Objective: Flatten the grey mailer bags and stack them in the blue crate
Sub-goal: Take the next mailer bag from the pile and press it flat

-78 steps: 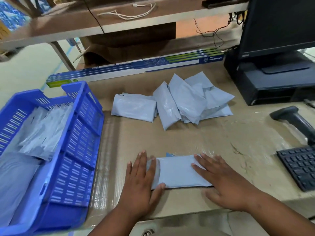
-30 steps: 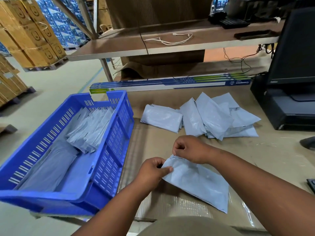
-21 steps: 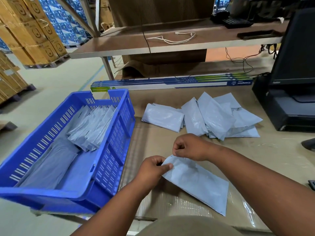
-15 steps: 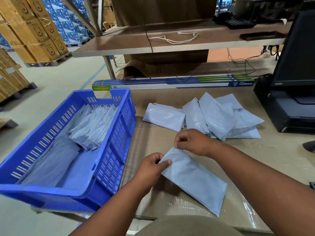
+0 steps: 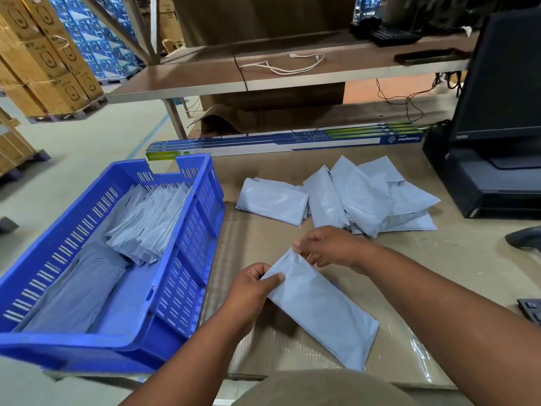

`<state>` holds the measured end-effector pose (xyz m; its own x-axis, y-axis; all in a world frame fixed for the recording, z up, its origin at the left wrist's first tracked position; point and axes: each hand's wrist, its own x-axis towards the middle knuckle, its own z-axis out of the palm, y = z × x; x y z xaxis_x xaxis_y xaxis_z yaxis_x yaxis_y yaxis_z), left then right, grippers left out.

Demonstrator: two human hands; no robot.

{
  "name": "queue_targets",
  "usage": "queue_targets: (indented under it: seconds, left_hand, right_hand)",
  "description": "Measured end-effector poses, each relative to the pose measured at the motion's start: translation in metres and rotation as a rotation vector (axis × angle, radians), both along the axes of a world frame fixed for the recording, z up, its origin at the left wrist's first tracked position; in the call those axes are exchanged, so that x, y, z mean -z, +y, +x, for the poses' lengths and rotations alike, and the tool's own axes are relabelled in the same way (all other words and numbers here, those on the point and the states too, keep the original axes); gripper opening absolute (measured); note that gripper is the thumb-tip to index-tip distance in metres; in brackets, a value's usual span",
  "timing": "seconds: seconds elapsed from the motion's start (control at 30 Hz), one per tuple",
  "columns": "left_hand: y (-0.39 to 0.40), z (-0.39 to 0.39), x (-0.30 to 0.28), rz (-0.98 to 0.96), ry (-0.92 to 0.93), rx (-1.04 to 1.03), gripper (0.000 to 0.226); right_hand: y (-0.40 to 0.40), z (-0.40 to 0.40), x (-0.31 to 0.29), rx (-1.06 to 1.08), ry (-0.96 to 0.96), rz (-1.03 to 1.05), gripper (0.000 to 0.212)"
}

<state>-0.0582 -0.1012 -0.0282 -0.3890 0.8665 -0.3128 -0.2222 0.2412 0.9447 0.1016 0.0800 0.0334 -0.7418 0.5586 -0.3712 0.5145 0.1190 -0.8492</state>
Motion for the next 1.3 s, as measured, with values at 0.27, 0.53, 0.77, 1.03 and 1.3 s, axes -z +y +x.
queue_targets:
  seconds: [0.27,0.53,0.77,1.03,1.3]
  left_hand:
    - [0.005,0.009,-0.001,-0.009,0.053,0.087,0.018]
    - [0.008,-0.002,-0.016,-0.014,-0.088,0.030,0.029]
    - [0.035,-0.010,-0.047,-0.043,0.142,0.058,0.016]
    - [0.033,-0.023,-0.035,-0.046,0.140,-0.110,0.018]
    - [0.039,0.004,-0.035,-0.050,0.179,0.072,0.008]
  right_hand:
    - [-0.006,-0.019,-0.006,0.019,0.089,0.227,0.029]
    - [0.003,0.019,0.036,-0.075,0.049,0.286,0.044]
    - [0.001,0.022,0.034,-0.218,0.077,0.359,0.028]
    - [0.017,0.047,0.039,-0.165,0.084,0.354,0.035]
    - [0.006,0.030,0.040,-0.253,0.069,0.384,0.035]
